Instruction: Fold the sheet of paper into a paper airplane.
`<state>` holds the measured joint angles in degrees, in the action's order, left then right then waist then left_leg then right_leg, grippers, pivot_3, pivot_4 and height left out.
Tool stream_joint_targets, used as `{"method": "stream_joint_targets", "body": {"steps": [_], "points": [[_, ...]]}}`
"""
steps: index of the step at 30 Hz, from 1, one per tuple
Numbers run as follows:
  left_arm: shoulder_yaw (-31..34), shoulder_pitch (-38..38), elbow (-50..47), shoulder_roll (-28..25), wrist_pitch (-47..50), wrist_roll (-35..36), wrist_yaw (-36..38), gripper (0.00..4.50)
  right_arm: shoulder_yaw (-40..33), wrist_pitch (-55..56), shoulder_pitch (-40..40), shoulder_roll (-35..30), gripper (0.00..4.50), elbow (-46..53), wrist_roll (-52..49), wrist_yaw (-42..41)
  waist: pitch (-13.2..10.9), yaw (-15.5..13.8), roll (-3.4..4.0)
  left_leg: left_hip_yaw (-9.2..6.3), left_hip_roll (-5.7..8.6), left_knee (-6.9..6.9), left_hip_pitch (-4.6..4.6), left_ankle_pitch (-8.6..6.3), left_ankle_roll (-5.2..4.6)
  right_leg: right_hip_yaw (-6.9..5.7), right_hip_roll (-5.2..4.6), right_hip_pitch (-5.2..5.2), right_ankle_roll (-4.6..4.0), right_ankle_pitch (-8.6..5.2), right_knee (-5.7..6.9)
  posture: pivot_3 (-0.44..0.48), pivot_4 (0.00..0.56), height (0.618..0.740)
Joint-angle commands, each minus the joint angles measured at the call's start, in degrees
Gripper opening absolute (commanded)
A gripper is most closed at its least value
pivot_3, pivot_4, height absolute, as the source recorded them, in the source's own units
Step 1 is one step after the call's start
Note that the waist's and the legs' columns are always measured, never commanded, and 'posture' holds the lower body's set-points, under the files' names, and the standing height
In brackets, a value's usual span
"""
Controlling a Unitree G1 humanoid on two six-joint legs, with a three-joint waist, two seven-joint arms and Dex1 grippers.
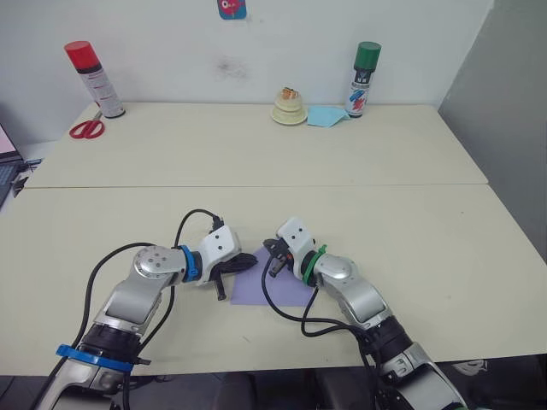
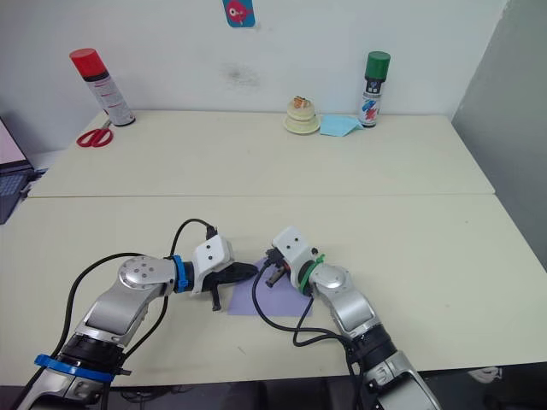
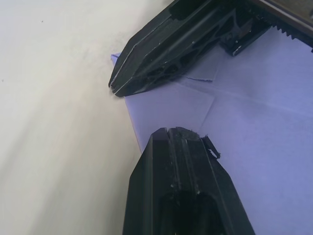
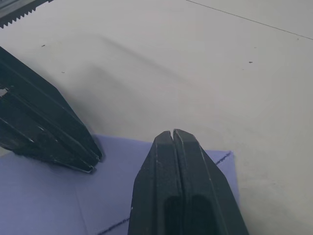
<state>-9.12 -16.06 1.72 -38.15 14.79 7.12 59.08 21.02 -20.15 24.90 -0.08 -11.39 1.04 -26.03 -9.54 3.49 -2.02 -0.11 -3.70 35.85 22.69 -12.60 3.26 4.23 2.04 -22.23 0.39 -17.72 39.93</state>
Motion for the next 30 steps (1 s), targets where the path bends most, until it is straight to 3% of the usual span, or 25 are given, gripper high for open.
{"method": "stream_joint_targets", "body": {"steps": [1,7,13,23,30], "points": [[0.24,4.18,1.86,-2.11,3.37,-1.25,-1.14,0.03,0.25,-1.3,-1.08,-1.02,0.0,-2.34,0.93,-0.12,0.01,0.12,0.01,0.01,0.0,-0.01,-0.01,0.0,0.0,0.0,0.0,0.0,0.0,0.0,0.0,0.0,0.15,0.737],[5.92,7.32,-3.35,-4.39,8.29,3.24,-2.1,0.03,0.42,-1.22,-0.97,-0.94,0.0,-2.47,0.84,-0.05,0.03,0.39,0.05,0.02,-0.05,-0.08,-0.05,0.0,0.0,0.01,-0.01,-0.01,-0.03,-0.02,0.0,0.0,0.15,0.737],[11.07,2.04,-6.62,-5.88,13.82,10.71,-0.21,0.03,0.35,-1.18,-0.83,-1.06,0.0,-2.53,0.74,-0.22,-0.05,0.29,0.02,-0.05,-0.03,-0.06,0.04,0.0,0.0,-0.05,-0.01,-0.06,-0.05,-0.03,0.0,0.0,0.15,0.737],[1.29,-3.82,0.78,-0.8,6.78,4.04,-0.66,0.03,0.15,-0.89,-0.28,-0.92,0.0,-2.87,0.44,-0.21,-0.06,0.02,0.01,0.01,0.02,-0.06,0.09,0.0,0.0,-0.02,-0.02,-0.09,-0.04,-0.02,-0.04,0.0,0.15,0.737],[-1.96,-4.69,6.59,1.32,3.77,1.29,-0.52,0.03,0.21,-1.4,-0.69,-0.79,0.0,-1.82,0.21,-0.27,-0.05,-0.16,0.03,-0.03,0.05,-0.03,0.09,0.0,0.0,-0.04,-0.03,-0.06,-0.03,-0.02,-0.03,0.0,0.15,0.737]]}}
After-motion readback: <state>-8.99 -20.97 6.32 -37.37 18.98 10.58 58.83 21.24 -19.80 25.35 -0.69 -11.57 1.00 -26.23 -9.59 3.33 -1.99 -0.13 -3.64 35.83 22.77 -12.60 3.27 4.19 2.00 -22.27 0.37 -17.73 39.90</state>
